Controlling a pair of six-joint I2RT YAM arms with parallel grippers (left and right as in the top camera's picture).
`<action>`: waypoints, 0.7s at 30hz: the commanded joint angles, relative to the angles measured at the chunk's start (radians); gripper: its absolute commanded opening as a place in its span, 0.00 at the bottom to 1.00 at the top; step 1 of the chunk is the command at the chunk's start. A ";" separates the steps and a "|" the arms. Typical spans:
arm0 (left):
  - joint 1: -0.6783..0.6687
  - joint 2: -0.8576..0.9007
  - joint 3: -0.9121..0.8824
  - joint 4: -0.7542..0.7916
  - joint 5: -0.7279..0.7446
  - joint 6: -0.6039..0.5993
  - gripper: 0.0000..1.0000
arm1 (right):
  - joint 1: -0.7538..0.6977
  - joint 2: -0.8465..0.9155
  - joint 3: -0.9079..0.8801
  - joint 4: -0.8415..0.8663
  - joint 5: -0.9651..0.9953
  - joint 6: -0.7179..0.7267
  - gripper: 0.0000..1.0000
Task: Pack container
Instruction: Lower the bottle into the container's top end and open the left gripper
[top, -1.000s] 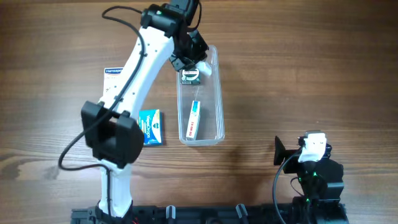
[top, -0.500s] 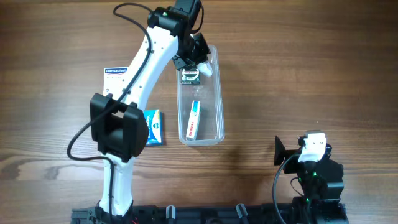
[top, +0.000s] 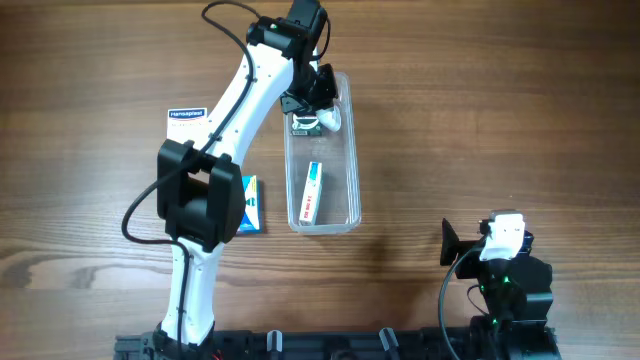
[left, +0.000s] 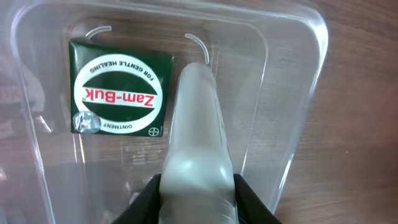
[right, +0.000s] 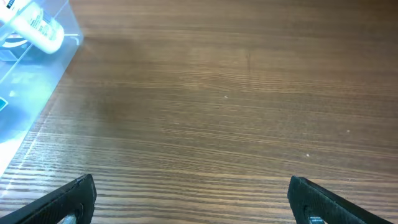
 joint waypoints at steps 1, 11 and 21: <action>-0.008 0.025 0.034 0.007 0.013 0.063 0.31 | -0.004 -0.012 -0.005 0.002 0.020 -0.012 1.00; -0.010 0.031 0.034 0.029 0.001 0.082 0.44 | -0.004 -0.012 -0.005 0.002 0.020 -0.012 1.00; -0.010 0.031 0.047 0.059 0.001 0.082 0.65 | -0.004 -0.012 -0.005 0.002 0.020 -0.012 1.00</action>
